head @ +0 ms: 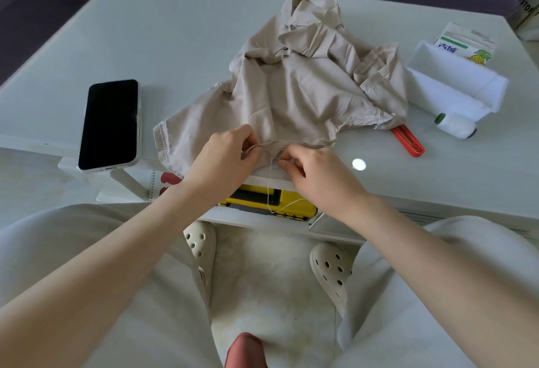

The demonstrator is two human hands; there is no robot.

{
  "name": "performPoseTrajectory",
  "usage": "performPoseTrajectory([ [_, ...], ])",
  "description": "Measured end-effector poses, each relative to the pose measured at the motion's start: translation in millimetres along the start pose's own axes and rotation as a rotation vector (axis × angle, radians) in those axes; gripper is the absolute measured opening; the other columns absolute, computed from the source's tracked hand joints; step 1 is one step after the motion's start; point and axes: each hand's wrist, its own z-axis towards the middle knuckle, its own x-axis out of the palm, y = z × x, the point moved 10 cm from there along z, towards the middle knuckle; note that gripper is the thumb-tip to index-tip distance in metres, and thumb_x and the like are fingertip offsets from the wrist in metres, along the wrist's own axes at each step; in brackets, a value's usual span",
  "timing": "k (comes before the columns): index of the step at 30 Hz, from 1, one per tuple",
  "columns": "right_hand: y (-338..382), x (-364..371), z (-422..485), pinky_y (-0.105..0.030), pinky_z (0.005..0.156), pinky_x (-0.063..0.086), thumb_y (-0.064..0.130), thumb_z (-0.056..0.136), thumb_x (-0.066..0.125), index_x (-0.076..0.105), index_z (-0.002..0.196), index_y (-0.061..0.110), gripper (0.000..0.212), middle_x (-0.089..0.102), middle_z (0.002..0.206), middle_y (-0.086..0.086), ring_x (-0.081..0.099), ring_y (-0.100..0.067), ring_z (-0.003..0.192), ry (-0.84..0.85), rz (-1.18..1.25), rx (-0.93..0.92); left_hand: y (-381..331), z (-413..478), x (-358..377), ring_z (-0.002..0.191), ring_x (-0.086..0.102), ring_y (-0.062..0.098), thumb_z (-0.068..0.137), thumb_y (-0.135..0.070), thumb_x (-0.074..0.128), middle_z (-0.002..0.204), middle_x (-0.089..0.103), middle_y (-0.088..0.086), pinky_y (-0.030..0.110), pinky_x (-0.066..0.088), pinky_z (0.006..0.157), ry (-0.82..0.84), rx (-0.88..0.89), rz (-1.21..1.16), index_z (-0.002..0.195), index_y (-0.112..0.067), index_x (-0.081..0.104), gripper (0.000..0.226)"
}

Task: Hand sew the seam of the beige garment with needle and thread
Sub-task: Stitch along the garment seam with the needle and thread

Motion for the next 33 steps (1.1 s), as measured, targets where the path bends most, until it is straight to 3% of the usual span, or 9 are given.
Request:
performPoseTrajectory([
  [3,1.0,1.8,0.7,-0.029,0.054,0.039,0.015,0.093,0.057,0.063,0.084,0.008,0.013,0.036,0.055,0.021,0.041,-0.003,0.047,-0.001,-0.016,-0.013,-1.2,-0.9,1.0,0.058,0.048,0.011,0.092,-0.02,0.057,0.067,0.057,-0.001,0.021,0.038,0.054,0.01,-0.002,-0.007,0.085,-0.011,0.06,0.011],
  [7,1.1,3.5,0.7,-0.037,0.058,0.046,0.016,0.094,0.056,0.063,0.086,0.007,0.014,0.039,0.055,0.017,0.044,-0.014,0.053,-0.011,-0.031,-0.018,-3.9,-3.2,2.5,0.06,0.048,0.015,0.09,-0.021,0.057,0.067,0.057,0.0,0.023,0.038,0.055,0.024,-0.008,-0.045,0.082,-0.013,0.059,0.011],
  [12,0.6,4.9,0.9,-0.043,0.064,0.05,0.018,0.095,0.053,0.064,0.094,0.005,0.017,0.066,0.081,-0.008,0.061,-0.026,0.07,-0.036,-0.033,-0.041,-6.9,-5.5,5.8,0.062,0.05,0.016,0.089,-0.019,0.059,0.066,0.057,0.0,0.025,0.039,0.056,0.03,0.006,-0.06,0.079,-0.016,0.059,0.01],
  [15,2.2,5.0,1.0,-0.04,0.066,0.049,0.017,0.095,0.051,0.064,0.098,0.008,0.015,0.067,0.088,-0.009,0.062,-0.027,0.078,-0.053,-0.012,-0.052,-11.1,-6.9,7.8,0.064,0.05,0.016,0.088,-0.016,0.06,0.066,0.058,0.002,0.026,0.039,0.058,0.035,0.037,-0.071,0.08,-0.015,0.06,0.009],
  [18,-0.7,6.0,2.1,-0.035,0.06,0.04,0.016,0.096,0.051,0.061,0.091,0.007,0.014,0.061,0.076,-0.002,0.057,-0.024,0.068,-0.052,-0.002,-0.029,-17.0,-9.4,11.8,0.066,0.055,0.019,0.089,-0.014,0.059,0.069,0.062,0.004,0.032,0.044,0.061,0.053,0.083,-0.065,0.083,-0.013,0.061,0.006],
  [22,-7.1,6.7,3.4,-0.025,0.055,0.036,0.017,0.097,0.051,0.061,0.092,0.008,0.015,0.044,0.06,0.018,0.044,-0.005,0.053,-0.052,0.107,0.049,-16.5,-8.0,8.5,0.065,0.055,0.017,0.09,-0.016,0.058,0.067,0.06,-0.002,0.034,0.045,0.061,0.027,0.095,-0.07,0.086,-0.016,0.061,0.005],
  [24,-8.3,8.9,3.6,-0.024,0.058,0.042,0.018,0.099,0.047,0.06,0.093,0.009,0.017,0.048,0.054,0.013,0.048,-0.005,0.049,-0.016,0.212,0.113,-15.0,-6.5,5.1,0.061,0.051,0.016,0.091,-0.019,0.057,0.064,0.056,-0.006,0.033,0.044,0.059,0.002,0.095,-0.06,0.086,-0.017,0.06,0.006],
  [27,-9.3,13.8,2.0,-0.015,0.051,0.037,0.018,0.101,0.042,0.055,0.085,0.017,0.02,0.054,0.051,0.001,0.047,-0.005,0.042,0.036,0.408,0.222,-17.3,-6.6,3.4,0.059,0.05,0.018,0.092,-0.021,0.056,0.061,0.052,-0.009,0.037,0.044,0.057,-0.026,0.12,-0.038,0.09,-0.015,0.061,0.009],
  [33,-11.8,25.9,0.1,-0.019,0.051,0.042,0.014,0.102,0.037,0.052,0.099,0.02,0.017,0.058,0.062,0.006,0.047,-0.004,0.047,0.123,0.531,0.288,-22.9,-8.3,-2.7,0.064,0.053,0.021,0.091,-0.017,0.057,0.068,0.058,0.0,0.041,0.048,0.059,-0.079,0.163,-0.005,0.091,-0.013,0.065,0.008],
])
